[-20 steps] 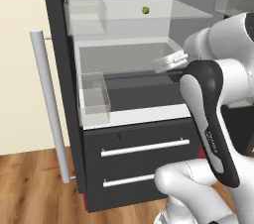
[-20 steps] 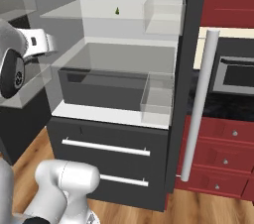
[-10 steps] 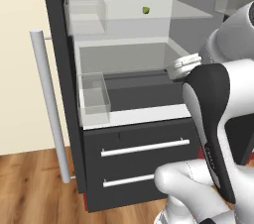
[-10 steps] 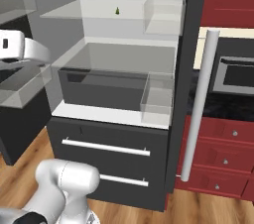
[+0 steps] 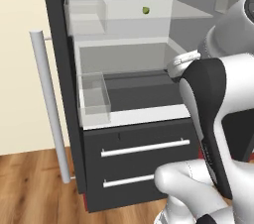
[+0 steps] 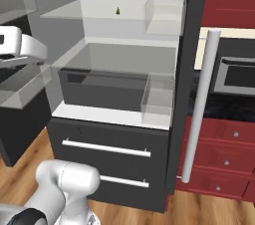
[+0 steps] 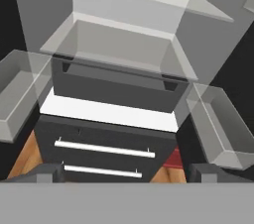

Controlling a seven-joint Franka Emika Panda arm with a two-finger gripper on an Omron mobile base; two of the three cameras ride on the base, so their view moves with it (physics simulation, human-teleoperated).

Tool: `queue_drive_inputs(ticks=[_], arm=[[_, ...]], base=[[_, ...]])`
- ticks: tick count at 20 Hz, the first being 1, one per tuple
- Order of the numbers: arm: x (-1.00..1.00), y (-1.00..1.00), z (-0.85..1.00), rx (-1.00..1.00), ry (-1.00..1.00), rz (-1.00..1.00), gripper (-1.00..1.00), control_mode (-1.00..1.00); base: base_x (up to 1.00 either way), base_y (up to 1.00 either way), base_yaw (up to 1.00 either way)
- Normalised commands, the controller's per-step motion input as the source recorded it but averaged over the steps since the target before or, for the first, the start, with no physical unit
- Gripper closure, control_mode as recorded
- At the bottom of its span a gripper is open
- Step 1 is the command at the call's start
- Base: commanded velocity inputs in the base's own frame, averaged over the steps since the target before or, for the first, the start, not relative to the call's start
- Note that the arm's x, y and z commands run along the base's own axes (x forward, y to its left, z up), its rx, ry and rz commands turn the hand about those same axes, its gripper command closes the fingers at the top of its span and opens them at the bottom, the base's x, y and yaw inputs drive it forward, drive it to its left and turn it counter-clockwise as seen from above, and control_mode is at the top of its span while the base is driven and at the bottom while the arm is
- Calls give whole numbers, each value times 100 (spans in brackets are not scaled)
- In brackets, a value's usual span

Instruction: There is a bowl on the dining counter. Grab a lemon wedge from the fridge and place it in the bowl. Then get the liquor bottle and glass cup from the cabinet and place them next to the bowl.

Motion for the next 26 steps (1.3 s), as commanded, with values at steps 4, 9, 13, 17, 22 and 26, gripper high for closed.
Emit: queue_drive_inputs(ticks=[4,9,13,17,22,26], arm=[[0,0,0,0,0,0,-100,100],[0,0,0,0,0,0,-100,100],[0,0,0,0,0,0,-100,100],[0,0,0,0,0,0,-100,100],[28,-20,38,0,-9,0,-100,-100],[39,-21,44,0,-15,0,-100,-100]], base=[[89,0,0],[100,-1,0],[100,-8,0],[92,-13,0],[0,0,0],[0,0,0]])
